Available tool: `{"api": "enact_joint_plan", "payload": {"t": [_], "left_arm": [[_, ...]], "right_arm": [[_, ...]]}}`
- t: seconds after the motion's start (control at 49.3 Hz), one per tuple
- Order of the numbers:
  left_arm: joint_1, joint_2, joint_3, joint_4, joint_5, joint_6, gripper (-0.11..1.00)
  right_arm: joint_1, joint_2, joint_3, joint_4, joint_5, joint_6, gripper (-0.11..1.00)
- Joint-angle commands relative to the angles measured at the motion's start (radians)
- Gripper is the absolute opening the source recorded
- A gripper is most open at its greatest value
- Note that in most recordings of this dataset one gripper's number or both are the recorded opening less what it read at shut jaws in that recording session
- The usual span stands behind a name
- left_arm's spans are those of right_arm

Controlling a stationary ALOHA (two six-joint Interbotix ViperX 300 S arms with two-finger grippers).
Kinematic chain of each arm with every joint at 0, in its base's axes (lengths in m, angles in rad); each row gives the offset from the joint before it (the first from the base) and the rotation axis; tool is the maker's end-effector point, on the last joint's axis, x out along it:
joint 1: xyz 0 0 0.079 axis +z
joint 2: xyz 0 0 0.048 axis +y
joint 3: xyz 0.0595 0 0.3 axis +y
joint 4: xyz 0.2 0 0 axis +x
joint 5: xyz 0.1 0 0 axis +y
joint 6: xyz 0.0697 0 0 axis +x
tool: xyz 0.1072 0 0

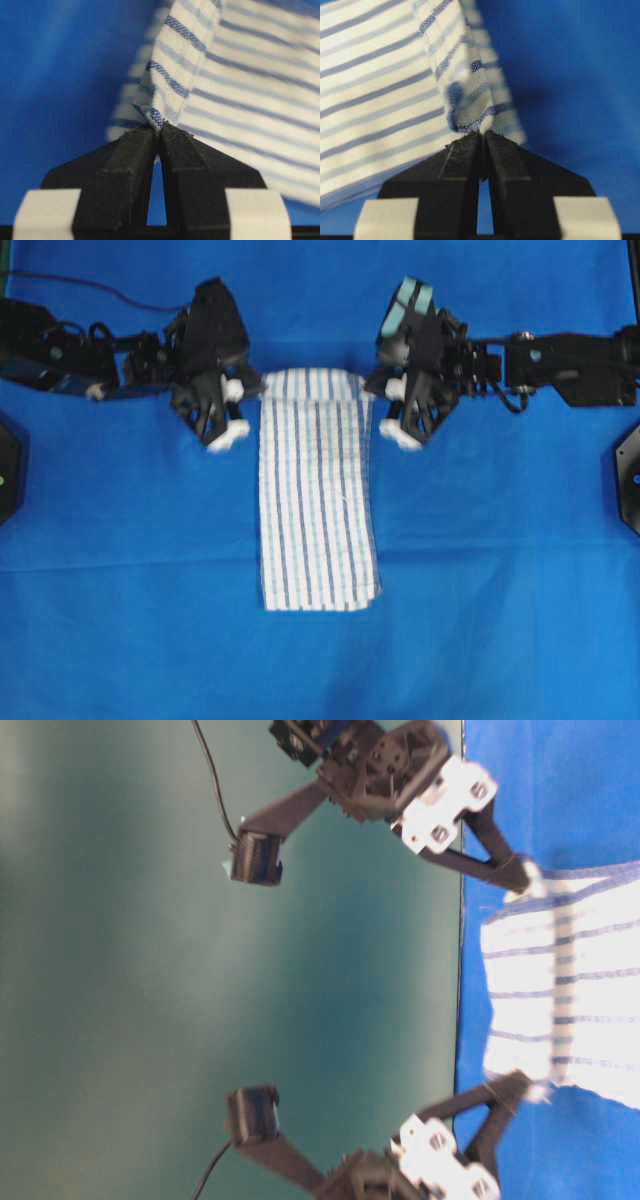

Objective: Fold the blue towel.
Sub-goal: 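Fold the top end down onto the bottom half with both grippers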

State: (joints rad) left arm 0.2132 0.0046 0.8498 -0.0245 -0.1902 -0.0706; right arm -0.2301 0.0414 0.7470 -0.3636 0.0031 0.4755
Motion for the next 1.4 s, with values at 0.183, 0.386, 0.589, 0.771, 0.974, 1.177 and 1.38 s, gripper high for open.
{"api": "enact_joint_plan", "payload": {"t": [0.183, 0.386, 0.589, 0.771, 0.974, 1.177, 1.38], "left_arm": [[-0.219, -0.072, 0.006, -0.003, 0.041, -0.072, 0.01], [-0.350, -0.064, -0.002, -0.003, 0.058, -0.132, 0.01], [-0.451, -0.041, -0.028, -0.003, 0.051, -0.187, 0.01], [-0.506, -0.014, -0.069, -0.003, 0.051, -0.196, 0.01], [-0.517, 0.009, -0.091, -0.003, 0.052, -0.198, 0.01], [-0.509, 0.026, -0.095, -0.003, 0.057, -0.196, 0.01], [-0.500, 0.028, -0.091, -0.003, 0.057, -0.195, 0.02]], "right_arm": [[0.189, -0.078, 0.025, 0.051, 0.034, 0.000, 0.04], [0.296, -0.078, 0.026, 0.089, 0.061, 0.000, 0.04], [0.379, -0.077, 0.026, 0.141, 0.063, 0.000, 0.04], [0.422, -0.071, 0.020, 0.170, 0.063, 0.000, 0.04], [0.439, -0.067, 0.017, 0.172, 0.063, 0.000, 0.04], [0.439, -0.060, 0.009, 0.170, 0.064, 0.000, 0.04], [0.439, -0.043, -0.008, 0.172, 0.083, 0.000, 0.05]]}}
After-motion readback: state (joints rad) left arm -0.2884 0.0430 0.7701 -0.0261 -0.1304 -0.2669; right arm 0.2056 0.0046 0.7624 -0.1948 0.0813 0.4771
